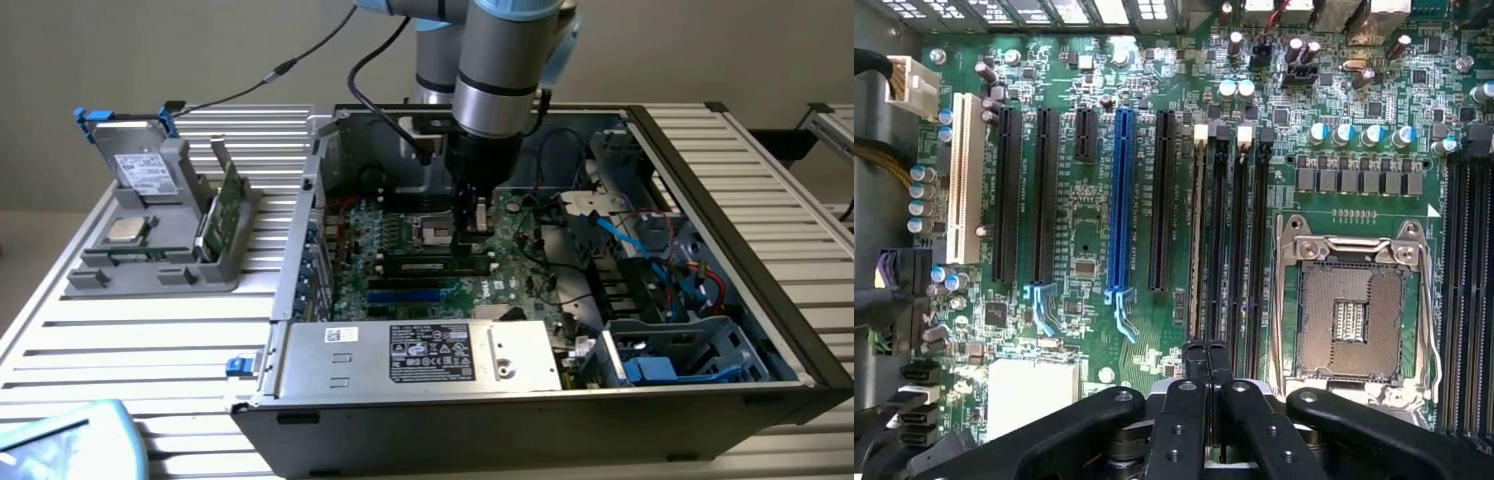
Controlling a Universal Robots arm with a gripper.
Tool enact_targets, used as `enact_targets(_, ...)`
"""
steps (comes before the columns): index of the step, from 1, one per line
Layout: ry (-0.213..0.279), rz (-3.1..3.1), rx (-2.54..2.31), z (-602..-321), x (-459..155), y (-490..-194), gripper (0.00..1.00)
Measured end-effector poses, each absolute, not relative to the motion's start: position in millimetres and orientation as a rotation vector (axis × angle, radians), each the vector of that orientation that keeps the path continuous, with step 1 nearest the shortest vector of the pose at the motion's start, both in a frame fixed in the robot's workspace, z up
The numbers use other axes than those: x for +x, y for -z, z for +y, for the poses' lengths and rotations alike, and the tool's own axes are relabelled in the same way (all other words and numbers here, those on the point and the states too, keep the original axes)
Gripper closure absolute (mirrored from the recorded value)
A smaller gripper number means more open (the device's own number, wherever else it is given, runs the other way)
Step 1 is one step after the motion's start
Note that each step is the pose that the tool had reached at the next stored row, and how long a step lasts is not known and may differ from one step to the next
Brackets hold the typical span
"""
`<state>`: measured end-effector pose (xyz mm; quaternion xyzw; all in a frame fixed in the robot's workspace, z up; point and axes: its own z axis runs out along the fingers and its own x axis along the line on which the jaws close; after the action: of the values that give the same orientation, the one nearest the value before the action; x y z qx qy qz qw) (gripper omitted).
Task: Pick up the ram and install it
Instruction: 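Press down the ram until it locks into place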
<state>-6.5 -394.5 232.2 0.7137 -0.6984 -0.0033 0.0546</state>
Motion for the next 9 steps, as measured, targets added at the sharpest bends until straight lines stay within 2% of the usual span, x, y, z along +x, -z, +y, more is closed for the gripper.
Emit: enact_targets(9,0.010,-2.130,2.161,-394.5,-6.6,-231.1,0.89)
